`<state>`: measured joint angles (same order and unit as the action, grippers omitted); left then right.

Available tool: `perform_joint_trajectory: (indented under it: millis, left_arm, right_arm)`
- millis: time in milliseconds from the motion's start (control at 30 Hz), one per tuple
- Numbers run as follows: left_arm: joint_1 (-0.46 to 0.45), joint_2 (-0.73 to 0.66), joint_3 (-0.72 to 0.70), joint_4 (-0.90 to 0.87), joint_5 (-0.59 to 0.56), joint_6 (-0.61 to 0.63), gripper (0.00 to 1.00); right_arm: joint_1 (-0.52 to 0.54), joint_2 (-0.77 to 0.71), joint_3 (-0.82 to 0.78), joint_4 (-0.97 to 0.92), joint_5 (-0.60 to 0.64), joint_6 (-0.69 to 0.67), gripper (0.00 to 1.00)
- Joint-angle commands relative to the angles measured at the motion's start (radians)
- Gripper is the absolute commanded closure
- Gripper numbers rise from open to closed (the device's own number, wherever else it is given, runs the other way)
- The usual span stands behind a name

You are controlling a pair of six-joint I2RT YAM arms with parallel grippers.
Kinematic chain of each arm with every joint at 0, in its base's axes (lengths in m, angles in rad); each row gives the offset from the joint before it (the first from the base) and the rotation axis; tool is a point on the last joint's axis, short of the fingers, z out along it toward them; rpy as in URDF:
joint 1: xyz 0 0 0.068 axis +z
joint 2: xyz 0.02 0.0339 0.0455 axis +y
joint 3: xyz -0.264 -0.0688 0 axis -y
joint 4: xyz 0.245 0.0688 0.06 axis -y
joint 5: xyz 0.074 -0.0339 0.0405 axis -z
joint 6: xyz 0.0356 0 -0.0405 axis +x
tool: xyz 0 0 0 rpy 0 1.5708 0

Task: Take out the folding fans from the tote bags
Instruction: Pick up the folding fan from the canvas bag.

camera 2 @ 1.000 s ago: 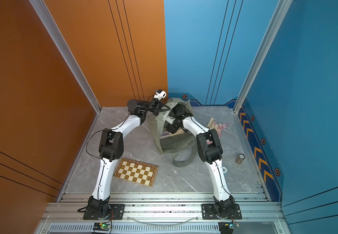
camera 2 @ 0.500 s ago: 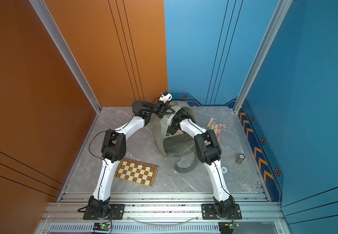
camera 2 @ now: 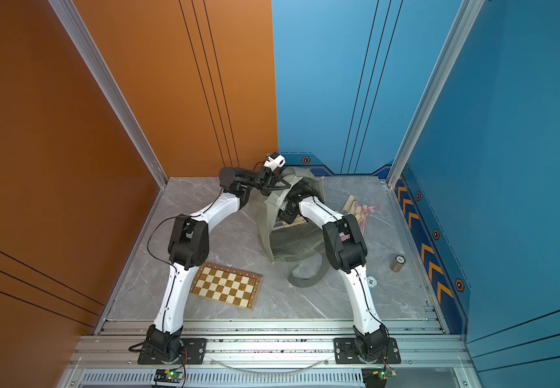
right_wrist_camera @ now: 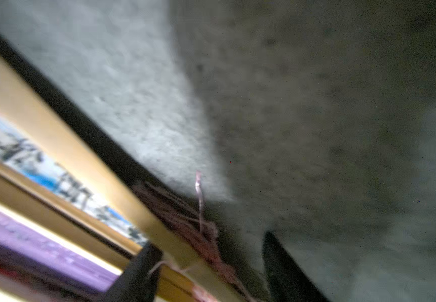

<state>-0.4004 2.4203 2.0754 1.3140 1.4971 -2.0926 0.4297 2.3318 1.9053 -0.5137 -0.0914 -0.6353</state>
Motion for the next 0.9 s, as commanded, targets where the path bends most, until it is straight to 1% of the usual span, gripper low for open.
perform_joint_trajectory:
  millis: [0, 133, 167, 200, 233, 367, 667, 833, 867]
  left_arm:
    - [-0.025, -0.030, 0.029, 0.049, 0.001, -0.069, 1.00]
    - [-0.026, -0.020, 0.036, 0.048, -0.001, -0.069, 1.00]
    - [-0.026, -0.019, 0.036, 0.048, -0.001, -0.068, 1.00]
    - [-0.025, -0.017, 0.034, 0.049, -0.002, -0.069, 1.00]
    - [-0.026, -0.015, 0.034, 0.048, -0.001, -0.068, 1.00]
    - [-0.023, -0.005, 0.042, 0.050, -0.003, -0.066, 1.00]
    - [-0.020, 0.032, 0.086, 0.051, -0.011, -0.073, 1.00]
    - [-0.011, 0.044, 0.102, 0.050, -0.019, -0.078, 1.00]
    - [-0.006, 0.043, 0.107, 0.051, -0.021, -0.079, 1.00]
  right_arm:
    - [-0.024, 0.036, -0.034, -0.194, -0.013, -0.026, 0.52]
    - [-0.034, 0.022, -0.046, -0.216, -0.040, -0.014, 0.73]
    - [-0.036, 0.016, -0.048, -0.217, -0.044, -0.007, 0.81]
    - [-0.040, 0.010, -0.050, -0.215, -0.044, 0.001, 0.95]
    - [-0.042, 0.003, -0.051, -0.213, -0.041, 0.006, 1.00]
    - [-0.061, -0.040, -0.065, -0.196, -0.047, 0.028, 1.00]
    - [-0.102, -0.154, -0.089, -0.172, -0.119, 0.065, 1.00]
    - [-0.102, -0.267, -0.214, -0.116, -0.156, 0.046, 1.00]
    - [-0.104, -0.309, -0.242, -0.107, -0.179, 0.047, 1.00]
